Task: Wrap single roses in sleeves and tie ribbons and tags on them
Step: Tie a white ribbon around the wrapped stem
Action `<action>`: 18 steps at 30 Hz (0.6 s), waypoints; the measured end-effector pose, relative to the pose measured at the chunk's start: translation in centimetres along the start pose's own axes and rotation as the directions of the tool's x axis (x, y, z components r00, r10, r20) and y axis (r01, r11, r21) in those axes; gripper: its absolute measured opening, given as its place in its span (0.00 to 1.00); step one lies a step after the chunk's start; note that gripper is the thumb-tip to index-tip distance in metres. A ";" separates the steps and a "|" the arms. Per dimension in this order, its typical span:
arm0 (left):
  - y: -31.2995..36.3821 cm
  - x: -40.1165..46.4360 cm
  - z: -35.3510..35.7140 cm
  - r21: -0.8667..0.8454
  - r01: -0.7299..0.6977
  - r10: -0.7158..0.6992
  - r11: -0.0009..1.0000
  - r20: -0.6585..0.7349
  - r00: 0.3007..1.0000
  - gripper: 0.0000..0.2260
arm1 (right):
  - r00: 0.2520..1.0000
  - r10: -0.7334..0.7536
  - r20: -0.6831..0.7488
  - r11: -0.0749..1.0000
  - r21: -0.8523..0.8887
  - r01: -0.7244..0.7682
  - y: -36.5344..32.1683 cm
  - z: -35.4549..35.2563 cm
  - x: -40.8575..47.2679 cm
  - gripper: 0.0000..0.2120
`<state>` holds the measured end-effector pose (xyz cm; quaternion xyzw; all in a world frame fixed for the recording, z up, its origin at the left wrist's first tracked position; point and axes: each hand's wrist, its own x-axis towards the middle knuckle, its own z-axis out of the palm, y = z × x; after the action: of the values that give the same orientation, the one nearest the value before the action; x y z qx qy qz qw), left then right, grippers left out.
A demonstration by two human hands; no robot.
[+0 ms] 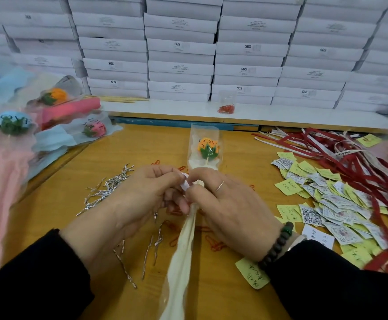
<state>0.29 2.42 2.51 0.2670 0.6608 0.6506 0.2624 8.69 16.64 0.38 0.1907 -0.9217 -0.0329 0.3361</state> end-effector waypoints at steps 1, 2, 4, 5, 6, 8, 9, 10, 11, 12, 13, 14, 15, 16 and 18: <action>0.0 0.0 0.0 -0.002 0.000 0.000 1.000 -0.006 1.000 0.12 | 1.000 -0.002 0.009 1.000 0.000 0.002 0.0 0.0 0.0 0.12; 0.0 0.0 -0.1 -0.005 0.000 -0.001 1.000 -0.015 1.000 0.13 | 1.000 -0.007 0.016 1.000 0.002 0.007 0.0 0.0 0.0 0.12; 0.0 0.0 -0.1 -0.026 0.001 -0.002 1.000 -0.032 0.999 0.13 | 1.000 -0.013 0.020 1.000 0.002 0.013 0.0 0.1 0.0 0.11; 0.0 0.1 0.0 -0.041 0.002 -0.003 0.999 -0.037 0.999 0.13 | 1.000 -0.017 0.016 1.000 0.003 0.017 -0.1 0.1 0.0 0.10; 0.0 0.1 0.0 -0.052 0.005 -0.006 0.999 -0.034 0.999 0.13 | 1.000 -0.025 0.013 1.000 0.006 0.025 -0.1 0.0 0.0 0.09; 0.0 0.2 0.1 -0.054 0.019 -0.019 0.998 -0.008 1.000 0.11 | 0.999 -0.053 0.013 0.999 -0.006 0.053 -0.1 0.0 0.0 0.07; 0.0 0.2 0.1 -0.053 0.027 -0.027 0.998 0.002 1.000 0.10 | 0.998 -0.067 0.011 0.998 -0.017 0.067 -0.1 -0.1 0.0 0.05; 0.0 0.3 0.1 -0.048 0.033 -0.034 0.998 -0.013 0.999 0.10 | 0.997 -0.077 0.004 0.997 -0.028 0.077 0.0 -0.2 0.0 0.04; 0.0 0.4 -0.1 -0.018 0.029 -0.030 0.999 -0.067 0.997 0.10 | 0.997 -0.081 -0.011 0.996 -0.041 0.081 0.0 -0.4 0.0 0.04; -0.1 0.5 -0.4 0.046 0.022 -0.015 0.999 -0.154 0.988 0.11 | 0.996 -0.082 -0.032 0.995 -0.056 0.080 0.0 -0.6 0.1 0.04; -0.1 0.5 -0.7 0.127 0.025 0.007 0.992 -0.243 0.970 0.12 | 0.995 -0.086 -0.058 0.994 -0.074 0.082 0.0 -0.8 0.2 0.05; -0.1 0.5 -0.9 0.193 0.037 0.022 0.981 -0.296 0.955 0.14 | 0.992 -0.096 -0.088 0.992 -0.094 0.088 -0.2 -1.1 0.3 0.06; 0.0 0.5 -1.1 0.235 0.050 0.024 0.971 -0.304 0.952 0.16 | 0.987 -0.111 -0.117 0.989 -0.111 0.098 -0.3 -1.3 0.4 0.08; 0.1 0.4 -1.0 0.260 0.065 0.011 0.963 -0.281 0.960 0.18 | 0.981 -0.129 -0.143 0.986 -0.124 0.111 -0.5 -1.6 0.5 0.09; 0.1 0.3 -0.5 0.269 0.114 -0.057 0.956 -0.212 0.976 0.21 | 0.970 -0.176 -0.168 0.978 -0.141 0.153 -1.1 -1.9 0.7 0.09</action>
<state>-0.27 2.32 2.64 0.2048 0.7801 0.5626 0.1816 9.72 15.43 2.05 0.2469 -0.8648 -0.1020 0.4252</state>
